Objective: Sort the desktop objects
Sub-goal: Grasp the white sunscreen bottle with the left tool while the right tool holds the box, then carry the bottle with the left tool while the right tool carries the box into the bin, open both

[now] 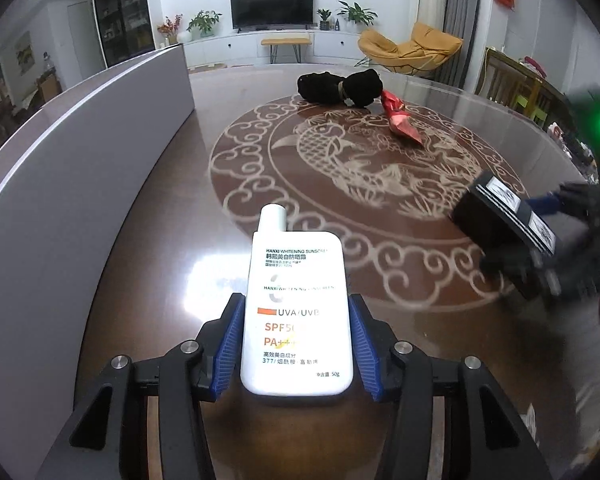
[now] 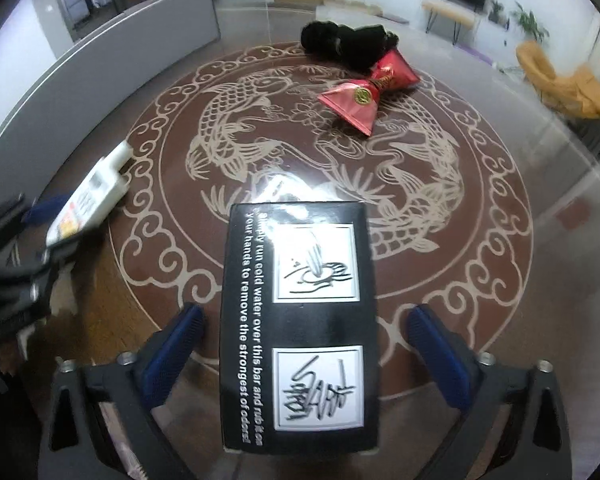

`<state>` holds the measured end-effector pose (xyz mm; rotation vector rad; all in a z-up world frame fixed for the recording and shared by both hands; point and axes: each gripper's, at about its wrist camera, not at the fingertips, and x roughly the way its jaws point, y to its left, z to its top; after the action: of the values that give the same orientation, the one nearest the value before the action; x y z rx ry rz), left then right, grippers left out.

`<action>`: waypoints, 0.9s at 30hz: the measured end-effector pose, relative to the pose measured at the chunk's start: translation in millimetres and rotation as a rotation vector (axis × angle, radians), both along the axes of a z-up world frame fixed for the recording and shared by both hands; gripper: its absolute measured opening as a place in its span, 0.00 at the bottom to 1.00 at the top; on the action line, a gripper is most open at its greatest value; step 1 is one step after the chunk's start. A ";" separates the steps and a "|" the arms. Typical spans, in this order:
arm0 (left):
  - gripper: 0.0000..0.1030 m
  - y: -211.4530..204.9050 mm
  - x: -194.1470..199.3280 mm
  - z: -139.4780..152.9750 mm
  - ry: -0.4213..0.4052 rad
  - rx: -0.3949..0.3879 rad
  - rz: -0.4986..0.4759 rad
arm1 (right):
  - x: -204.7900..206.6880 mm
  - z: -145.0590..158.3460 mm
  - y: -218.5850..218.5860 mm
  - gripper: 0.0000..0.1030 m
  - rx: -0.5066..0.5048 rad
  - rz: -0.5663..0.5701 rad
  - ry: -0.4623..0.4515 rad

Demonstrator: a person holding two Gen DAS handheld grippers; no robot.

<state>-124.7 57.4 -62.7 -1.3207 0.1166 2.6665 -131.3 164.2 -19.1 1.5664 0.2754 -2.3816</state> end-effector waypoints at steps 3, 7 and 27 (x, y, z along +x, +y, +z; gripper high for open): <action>0.49 -6.5 4.4 7.7 0.016 0.037 0.014 | -2.1 11.5 2.4 0.58 0.010 -0.030 -0.028; 0.49 -13.1 20.5 37.8 0.098 0.091 0.030 | 9.2 34.2 0.1 0.57 -0.045 -0.046 0.000; 0.49 -291.3 45.1 119.6 0.154 0.174 0.523 | -31.3 152.8 -315.3 0.58 -0.464 0.339 0.156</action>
<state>-79.6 -233.9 56.9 -1.2220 -0.5005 3.1068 -162.6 -151.1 133.7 1.0364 0.0092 -2.1071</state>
